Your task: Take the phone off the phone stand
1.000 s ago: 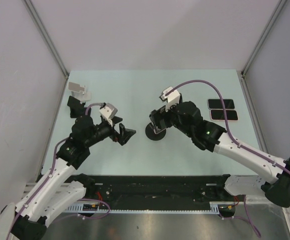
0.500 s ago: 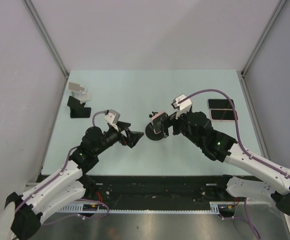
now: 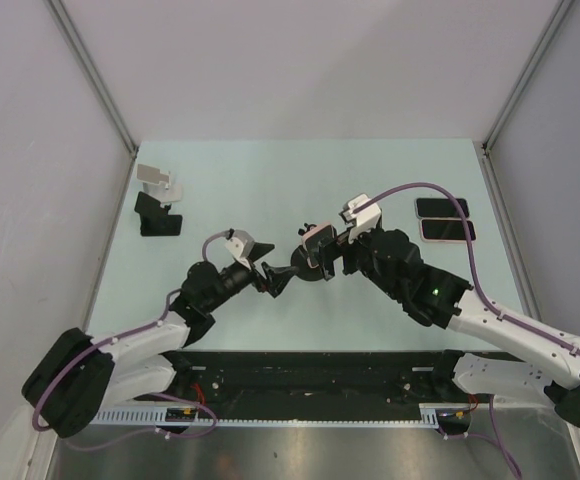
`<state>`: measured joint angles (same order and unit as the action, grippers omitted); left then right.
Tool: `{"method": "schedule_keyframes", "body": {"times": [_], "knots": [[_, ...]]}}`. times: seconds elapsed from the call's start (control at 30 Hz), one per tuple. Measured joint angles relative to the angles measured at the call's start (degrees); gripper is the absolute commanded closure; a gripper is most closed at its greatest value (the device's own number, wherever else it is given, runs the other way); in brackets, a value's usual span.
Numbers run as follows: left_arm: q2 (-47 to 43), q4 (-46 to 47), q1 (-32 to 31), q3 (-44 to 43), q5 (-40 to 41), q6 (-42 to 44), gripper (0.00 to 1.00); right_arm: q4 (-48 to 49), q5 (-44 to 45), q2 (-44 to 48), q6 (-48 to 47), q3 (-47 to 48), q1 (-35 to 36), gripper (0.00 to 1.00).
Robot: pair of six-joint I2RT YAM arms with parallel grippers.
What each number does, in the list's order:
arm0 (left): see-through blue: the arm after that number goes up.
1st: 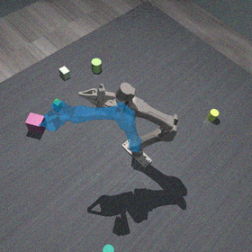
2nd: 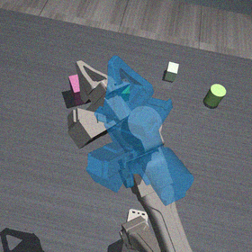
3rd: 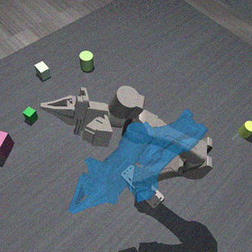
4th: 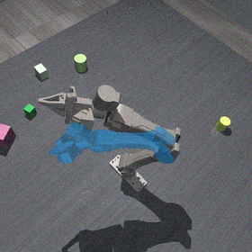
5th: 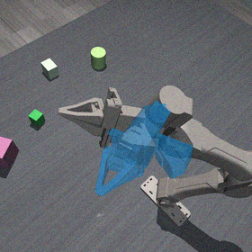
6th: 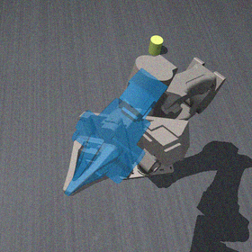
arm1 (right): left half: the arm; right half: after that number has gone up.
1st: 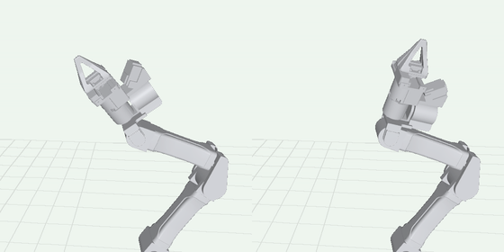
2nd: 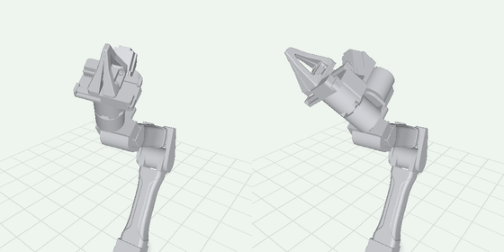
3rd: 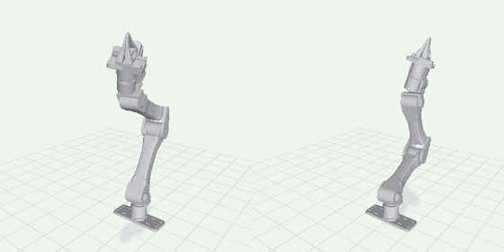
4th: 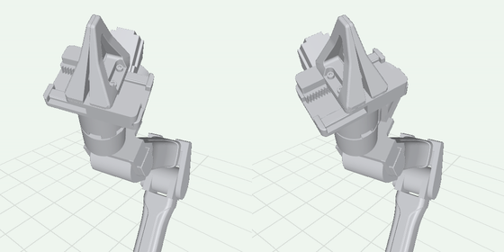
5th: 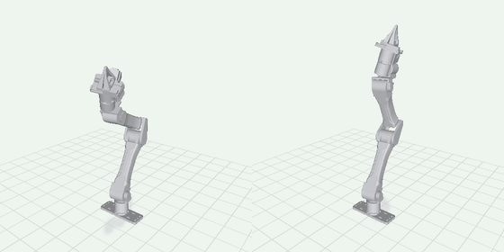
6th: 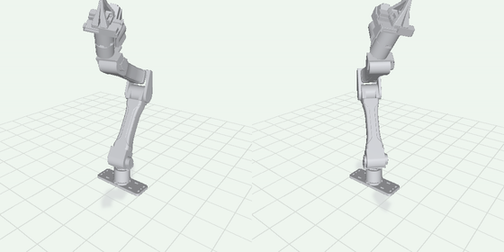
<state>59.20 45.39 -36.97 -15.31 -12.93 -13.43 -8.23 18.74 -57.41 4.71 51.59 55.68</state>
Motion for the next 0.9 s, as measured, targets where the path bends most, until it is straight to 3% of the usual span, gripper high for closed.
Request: {"method": "schedule_keyframes", "body": {"times": [0.53,0.9], "knots": [[12.87,14.91,-0.2,0.85,-5.14,8.44,0.07,1.46,4.46,0.0,0.83,-0.09,0.31,0.02],[18.47,21.73,-0.2,-1.49,-6.54,8.26,0.14,4.55,7.13,-1.64,0.61,-0.13,0.35,0.03]]}}
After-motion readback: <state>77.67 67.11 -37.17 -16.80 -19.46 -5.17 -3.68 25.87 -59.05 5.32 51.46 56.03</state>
